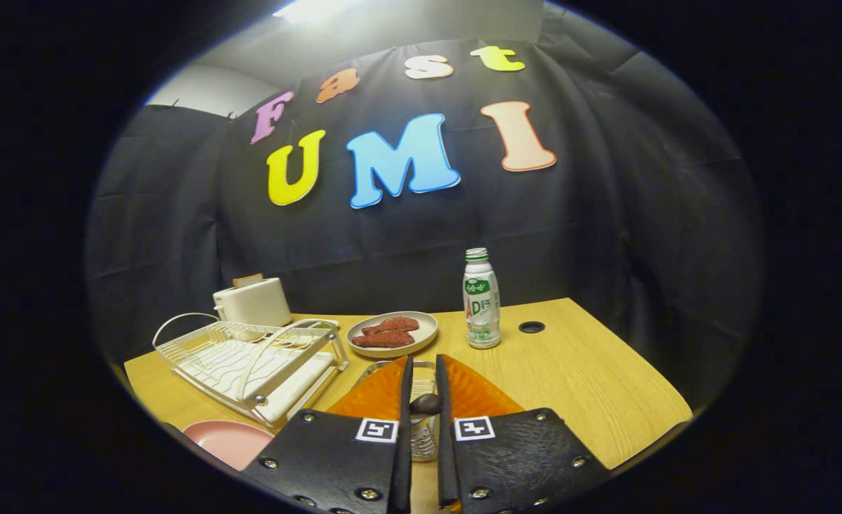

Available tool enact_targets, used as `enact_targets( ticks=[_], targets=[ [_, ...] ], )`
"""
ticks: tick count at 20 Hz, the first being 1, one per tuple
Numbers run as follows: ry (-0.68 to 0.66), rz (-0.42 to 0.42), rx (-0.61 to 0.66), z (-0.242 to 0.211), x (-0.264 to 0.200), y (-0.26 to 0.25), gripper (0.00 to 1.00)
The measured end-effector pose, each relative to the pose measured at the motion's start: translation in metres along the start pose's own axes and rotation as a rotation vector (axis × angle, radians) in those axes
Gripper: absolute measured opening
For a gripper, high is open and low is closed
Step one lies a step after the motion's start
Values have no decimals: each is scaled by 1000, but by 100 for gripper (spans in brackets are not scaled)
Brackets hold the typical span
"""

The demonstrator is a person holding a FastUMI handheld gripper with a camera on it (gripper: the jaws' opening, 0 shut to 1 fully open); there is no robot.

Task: Take the plate from the dish rack, then take the spoon from the basket and place it into the plate.

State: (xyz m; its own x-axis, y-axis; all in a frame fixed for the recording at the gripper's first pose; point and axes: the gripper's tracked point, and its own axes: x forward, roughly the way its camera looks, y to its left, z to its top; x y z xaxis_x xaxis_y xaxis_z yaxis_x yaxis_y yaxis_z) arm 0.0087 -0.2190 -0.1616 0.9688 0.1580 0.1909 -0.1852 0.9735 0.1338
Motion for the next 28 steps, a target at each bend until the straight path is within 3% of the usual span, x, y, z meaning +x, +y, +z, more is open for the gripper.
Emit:
enact_targets(
  ticks=[2, 3, 11, 20, 28],
  targets=[
    [16, -10, -22, 6, -4, -2, 14],
    [31, -13, -26, 8, -3, 3, 6],
    [114, -18, -80, 34, -9, 24, 4],
    [43, -77, -88, 117, -43, 33, 3],
    [31, -110, -96, 140, -87, 48, 4]
  ],
)
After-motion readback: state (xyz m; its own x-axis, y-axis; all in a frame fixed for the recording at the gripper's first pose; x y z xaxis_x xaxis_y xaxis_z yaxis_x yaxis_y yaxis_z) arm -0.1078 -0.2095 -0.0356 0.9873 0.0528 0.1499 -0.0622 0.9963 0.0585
